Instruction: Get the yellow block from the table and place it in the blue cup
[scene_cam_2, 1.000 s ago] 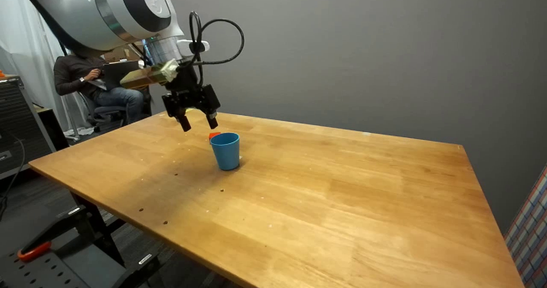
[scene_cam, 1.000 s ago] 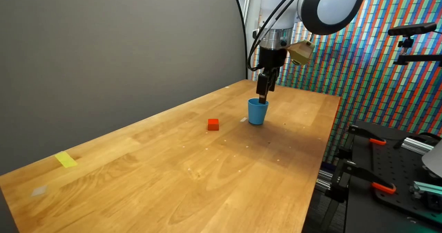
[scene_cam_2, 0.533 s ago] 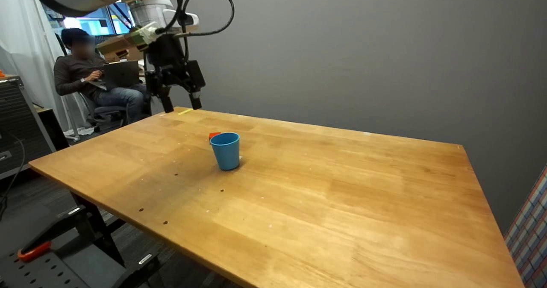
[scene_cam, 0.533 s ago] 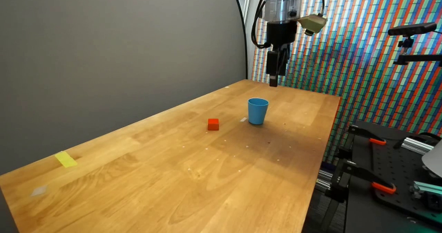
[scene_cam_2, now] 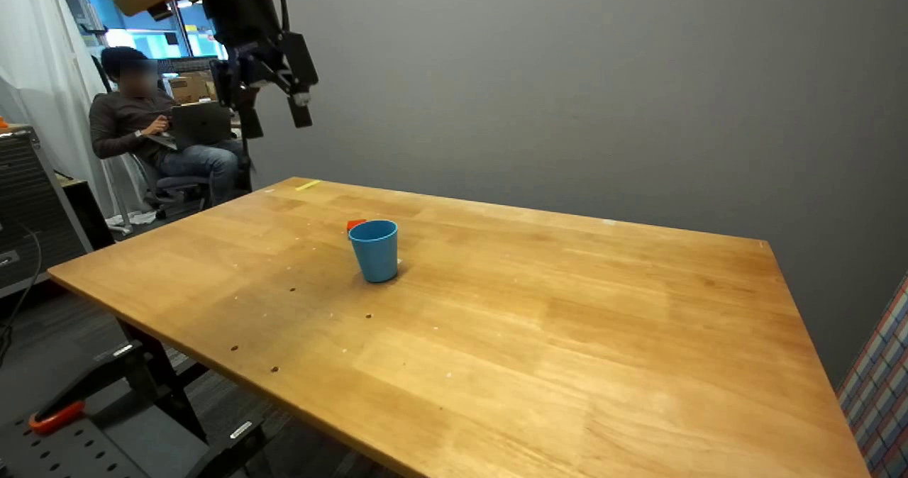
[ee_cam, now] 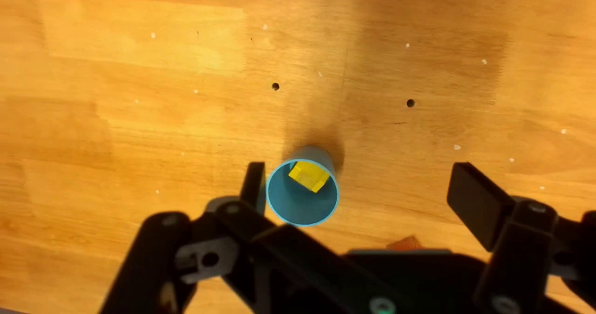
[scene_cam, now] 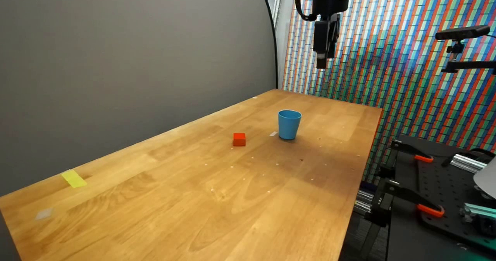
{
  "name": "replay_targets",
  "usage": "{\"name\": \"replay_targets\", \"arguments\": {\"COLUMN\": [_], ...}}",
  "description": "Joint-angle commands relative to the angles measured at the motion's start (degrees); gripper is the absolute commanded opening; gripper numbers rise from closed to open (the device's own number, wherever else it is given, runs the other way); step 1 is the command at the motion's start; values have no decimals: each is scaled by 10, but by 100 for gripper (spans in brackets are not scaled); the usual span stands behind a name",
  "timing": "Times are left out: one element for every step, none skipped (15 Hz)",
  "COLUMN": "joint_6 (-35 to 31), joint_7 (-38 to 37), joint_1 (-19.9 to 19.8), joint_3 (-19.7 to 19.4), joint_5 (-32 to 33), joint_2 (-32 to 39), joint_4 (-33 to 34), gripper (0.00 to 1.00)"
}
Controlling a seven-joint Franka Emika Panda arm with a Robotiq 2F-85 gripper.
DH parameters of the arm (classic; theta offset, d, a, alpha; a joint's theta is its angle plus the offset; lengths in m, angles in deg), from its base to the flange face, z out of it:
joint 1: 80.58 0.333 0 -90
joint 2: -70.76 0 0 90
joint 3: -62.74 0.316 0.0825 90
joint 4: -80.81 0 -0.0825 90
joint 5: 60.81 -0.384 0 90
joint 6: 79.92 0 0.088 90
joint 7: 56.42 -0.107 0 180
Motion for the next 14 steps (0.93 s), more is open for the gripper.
{"name": "replay_targets", "arguments": {"joint_6": [31, 31, 31, 29, 29, 33, 35, 17, 17, 17, 17, 17, 17, 17], "joint_7": [34, 46, 54, 62, 68, 76, 79, 60, 62, 62, 62, 62, 61, 61], "joint_1": [-9, -6, -5, -4, -3, -2, -3, -12, -12, -11, -11, -11, -11, -11], "joint_3": [14, 12, 11, 10, 10, 9, 10, 18, 18, 19, 19, 19, 19, 19], "joint_5": [-25, -41, -52, -65, -76, -87, -96, -76, -79, -79, -79, -79, -78, -78], "joint_2": [-46, -54, -60, -64, -67, -68, -71, -57, -58, -57, -56, -54, -53, -53], "joint_4": [3, 5, 7, 9, 11, 15, 18, 7, 8, 7, 5, 5, 5, 5], "gripper": [100, 100, 100, 100, 100, 100, 100, 100, 100, 100, 100, 100, 100, 100]}}
